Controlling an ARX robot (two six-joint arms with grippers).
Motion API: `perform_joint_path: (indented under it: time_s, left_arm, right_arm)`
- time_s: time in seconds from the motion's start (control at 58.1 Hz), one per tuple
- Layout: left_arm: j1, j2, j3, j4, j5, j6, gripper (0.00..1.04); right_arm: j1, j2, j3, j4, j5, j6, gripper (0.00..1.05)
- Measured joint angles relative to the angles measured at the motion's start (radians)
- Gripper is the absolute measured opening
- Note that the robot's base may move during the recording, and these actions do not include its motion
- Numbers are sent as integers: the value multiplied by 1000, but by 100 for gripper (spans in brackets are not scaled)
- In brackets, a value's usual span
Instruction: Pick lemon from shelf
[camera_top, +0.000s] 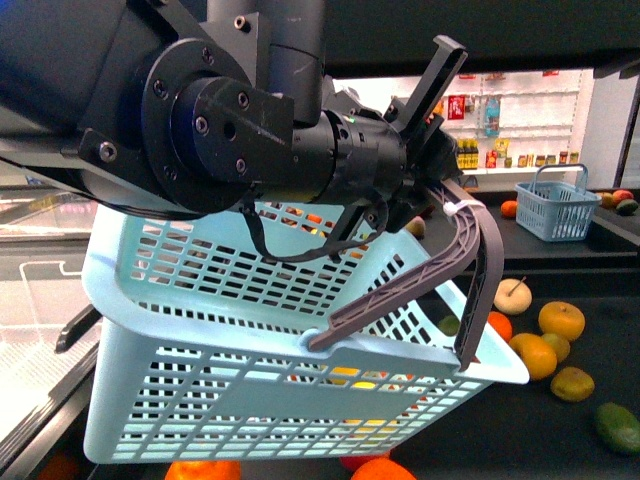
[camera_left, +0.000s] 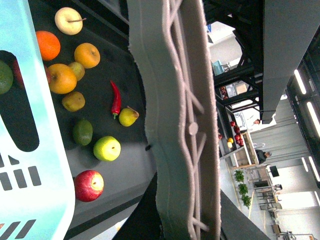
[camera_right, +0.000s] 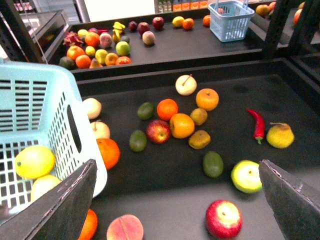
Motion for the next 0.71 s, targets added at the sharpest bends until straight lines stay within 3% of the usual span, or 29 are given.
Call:
perform_joint_path:
  time_s: [0.052, 0.138, 0.293, 0.568, 0.706]
  left_arm:
    - [0, 0, 0, 0, 0, 0, 10]
    - [0, 0, 0, 0, -2, 0, 10]
    - [0, 0, 0, 0, 0, 0, 10]
    - [0, 0, 0, 0, 1, 0, 10]
    - [0, 0, 0, 0, -2, 0, 10]
  right_arm:
    - [2, -108, -55, 18, -101, -29, 88]
    - [8, -280, -128, -51, -172, -53, 74]
    - [8, -568, -227, -213, -174, -68, 49]
    - [8, -675, -306, -220, -175, -74, 3]
    - [8, -691, -325, -216, -175, -77, 3]
